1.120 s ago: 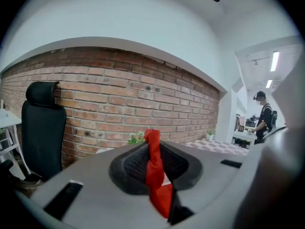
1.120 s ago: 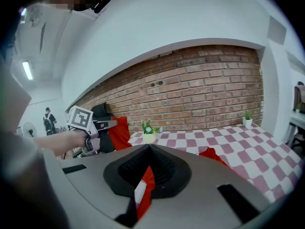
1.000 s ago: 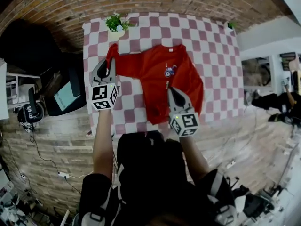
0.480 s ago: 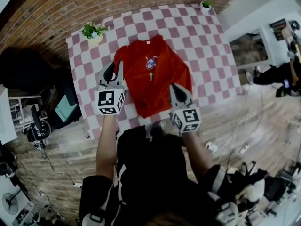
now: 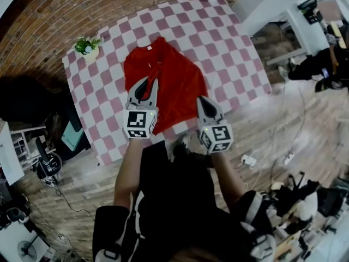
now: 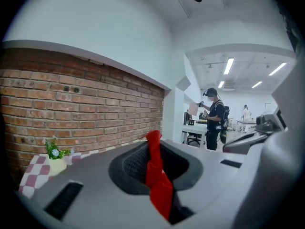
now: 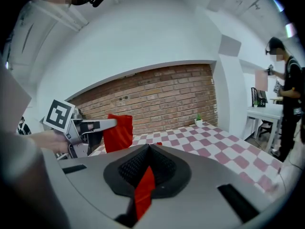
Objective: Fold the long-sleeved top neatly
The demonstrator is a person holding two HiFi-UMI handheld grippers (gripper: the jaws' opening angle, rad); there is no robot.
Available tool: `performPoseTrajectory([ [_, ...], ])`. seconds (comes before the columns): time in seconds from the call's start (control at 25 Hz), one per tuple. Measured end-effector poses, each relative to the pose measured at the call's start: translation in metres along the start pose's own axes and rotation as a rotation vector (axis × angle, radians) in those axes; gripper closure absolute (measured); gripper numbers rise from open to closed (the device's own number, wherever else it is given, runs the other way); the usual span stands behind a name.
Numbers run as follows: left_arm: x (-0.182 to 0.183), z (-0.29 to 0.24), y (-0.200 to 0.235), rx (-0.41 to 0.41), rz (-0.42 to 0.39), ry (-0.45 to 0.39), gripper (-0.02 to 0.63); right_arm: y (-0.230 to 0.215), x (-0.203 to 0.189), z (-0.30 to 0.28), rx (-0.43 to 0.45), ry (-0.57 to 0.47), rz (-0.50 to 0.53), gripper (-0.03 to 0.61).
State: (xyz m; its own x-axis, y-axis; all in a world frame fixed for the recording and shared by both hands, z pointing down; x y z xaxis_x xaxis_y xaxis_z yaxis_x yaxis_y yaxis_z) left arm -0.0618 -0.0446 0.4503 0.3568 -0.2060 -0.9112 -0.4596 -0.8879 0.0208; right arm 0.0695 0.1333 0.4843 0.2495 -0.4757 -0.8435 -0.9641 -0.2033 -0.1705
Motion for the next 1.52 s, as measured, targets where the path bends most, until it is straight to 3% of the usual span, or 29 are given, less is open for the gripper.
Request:
performPoseTrajectory([
  [0.48,-0.027,-0.043,-0.111,-0.135,-0.064,0.058,0.560,-0.054,-0.036,0.046,-0.067,0.001,-0.045,0.571],
  [0.92,-0.117,-0.090,-0.175,-0.195,-0.097,0.170,0.560,-0.084,-0.063,0.060,-0.083,0.037,-0.061,0.571],
  [1.32,-0.183,-0.113,-0.197,-0.211,-0.036,0.270,0.560,-0.092,-0.091,0.057,-0.069,0.084,-0.077,0.571],
  [1.44,-0.201,-0.120,-0.203,-0.251,0.002,0.319,0.560,-0.094,-0.097,0.056,-0.062,0.094,-0.081,0.571],
  [1.52,-0.210,-0.122,-0.207,-0.290,0.026,0.353,0.518,-0.094,-0.099,0.056,-0.059,0.090,-0.081,0.571],
])
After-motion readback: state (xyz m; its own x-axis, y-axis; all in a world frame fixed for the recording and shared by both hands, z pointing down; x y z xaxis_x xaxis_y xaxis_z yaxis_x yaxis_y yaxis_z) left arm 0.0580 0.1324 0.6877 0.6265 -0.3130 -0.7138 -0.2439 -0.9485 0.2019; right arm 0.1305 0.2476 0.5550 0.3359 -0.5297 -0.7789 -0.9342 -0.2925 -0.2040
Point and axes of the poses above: the fingertips, and each gripper's own axes: z backward along the fingers, y to its left, x out of its top, the point moved 5 cm from there along z, backward along the fingers, and after that the axes turned 10 degrees about y, right-handed, at the moved point
